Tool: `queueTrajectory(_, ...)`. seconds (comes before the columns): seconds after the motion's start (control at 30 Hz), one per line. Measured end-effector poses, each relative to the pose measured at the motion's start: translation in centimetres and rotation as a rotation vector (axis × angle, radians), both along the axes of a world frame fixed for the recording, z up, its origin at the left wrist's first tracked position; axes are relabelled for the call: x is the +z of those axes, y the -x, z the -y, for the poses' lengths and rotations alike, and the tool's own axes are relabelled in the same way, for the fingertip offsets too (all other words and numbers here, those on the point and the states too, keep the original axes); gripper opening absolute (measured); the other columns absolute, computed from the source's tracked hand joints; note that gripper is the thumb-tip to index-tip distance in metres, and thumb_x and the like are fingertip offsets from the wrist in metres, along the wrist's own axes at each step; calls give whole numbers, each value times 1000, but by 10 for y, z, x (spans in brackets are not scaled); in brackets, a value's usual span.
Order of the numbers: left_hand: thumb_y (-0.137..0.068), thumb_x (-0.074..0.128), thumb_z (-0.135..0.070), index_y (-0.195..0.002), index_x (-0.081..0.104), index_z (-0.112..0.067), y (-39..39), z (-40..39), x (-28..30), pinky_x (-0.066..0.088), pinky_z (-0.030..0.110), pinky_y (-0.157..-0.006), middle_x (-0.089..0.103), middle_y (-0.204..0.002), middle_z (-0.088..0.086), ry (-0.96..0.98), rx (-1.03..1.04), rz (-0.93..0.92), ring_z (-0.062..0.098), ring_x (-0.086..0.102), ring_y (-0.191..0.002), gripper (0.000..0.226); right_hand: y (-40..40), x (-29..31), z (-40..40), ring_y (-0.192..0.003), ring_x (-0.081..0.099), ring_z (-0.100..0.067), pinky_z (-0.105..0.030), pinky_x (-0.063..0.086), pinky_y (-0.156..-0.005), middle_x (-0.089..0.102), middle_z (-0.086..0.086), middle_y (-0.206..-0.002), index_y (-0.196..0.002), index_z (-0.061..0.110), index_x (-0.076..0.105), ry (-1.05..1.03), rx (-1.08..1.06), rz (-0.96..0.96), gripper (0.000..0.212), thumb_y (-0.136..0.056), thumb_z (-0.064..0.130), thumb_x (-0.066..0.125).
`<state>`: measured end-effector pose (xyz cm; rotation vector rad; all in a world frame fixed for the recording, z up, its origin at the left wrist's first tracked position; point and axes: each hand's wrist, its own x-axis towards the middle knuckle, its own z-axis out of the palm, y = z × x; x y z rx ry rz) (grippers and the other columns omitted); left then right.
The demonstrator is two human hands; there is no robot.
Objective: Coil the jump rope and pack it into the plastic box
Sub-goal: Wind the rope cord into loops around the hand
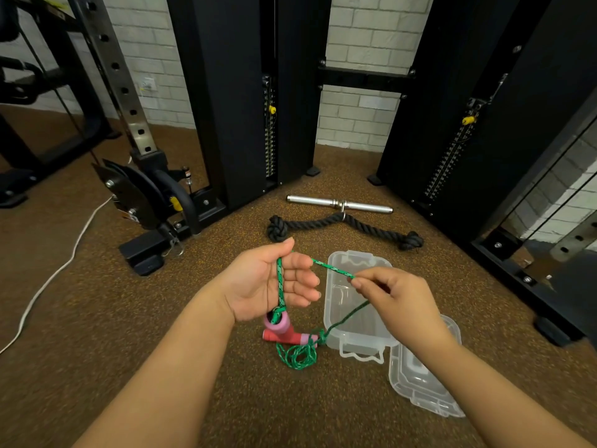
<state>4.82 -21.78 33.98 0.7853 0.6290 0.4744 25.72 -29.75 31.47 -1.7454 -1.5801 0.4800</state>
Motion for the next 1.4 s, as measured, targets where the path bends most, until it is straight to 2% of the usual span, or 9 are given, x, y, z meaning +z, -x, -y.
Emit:
queueTrajectory(0.2,-99,32,-36,-75,74,-4,-3,1,-2,58,30,-59,73,-71,15,17,45,-6,26,73,-65,58,36,-22,10,-48,44,2,-14,38,-49,55,7,-60,-69,20,64,334,148,-276,16,-80,29,71)
queueTrajectory(0.43,-102,22,-39,-112,66,-1,-14,1,-15,50,39,-95,71,-110,19,-114,193,-156,28,68,-105,59,57,-14,20,-75,59,-5,-29,46,-70,65,10,-78,-89,24,62,229,427,94,26,-96,40,42)
queueTrajectory(0.63,-101,19,-48,-77,75,-16,-19,17,-19,55,27,-79,75,-76,6,-482,-31,-528,18,73,-76,68,42,22,13,-69,57,11,-5,42,-63,65,14,-78,-76,15,64,172,359,-266,29,-95,27,48)
queueTrajectory(0.8,-93,3,-63,-81,71,-4,-26,20,-16,52,29,-66,65,-64,14,-402,-334,-475,24,64,-59,90,20,24,-2,-69,55,-32,-45,49,-66,62,-21,-80,-78,26,63,98,266,-216,29,-95,39,44)
queueTrajectory(0.87,-85,-4,-71,-82,72,-4,-26,21,-16,50,27,-62,61,-58,10,-366,-462,-441,21,60,-54,101,17,22,-6,-64,50,-29,-51,48,-67,58,-26,-78,-74,28,61,95,233,-217,27,-94,37,46)
queueTrajectory(0.93,-84,-1,-74,-78,72,-7,-26,22,-14,46,26,-58,57,-50,5,-357,-514,-381,16,54,-45,99,17,20,-8,-64,47,-23,-52,48,-65,54,-25,-72,-72,28,60,86,211,-232,26,-92,38,49)
queueTrajectory(1.07,-95,41,-47,-67,68,-15,-26,22,-12,31,18,-39,43,-37,-8,-334,-444,-183,4,36,-30,51,19,13,-10,-62,42,-20,-52,45,-56,46,-11,-66,-71,21,63,73,147,-362,36,-80,53,51)
queueTrajectory(1.2,-92,42,-42,-61,62,-17,-26,18,-15,26,21,-39,36,-34,-9,-194,-214,-53,4,33,-28,45,20,-4,-9,-59,43,-14,-33,41,-58,45,1,-59,-82,26,67,125,159,-407,22,-95,28,49)
queueTrajectory(1.4,-99,32,-37,-56,62,-16,-28,18,-12,53,28,-53,48,-39,0,-118,-37,-9,20,64,-46,57,23,-11,-5,-47,36,-6,-22,31,-48,41,10,-50,-75,32,66,195,173,-311,27,-95,26,49)
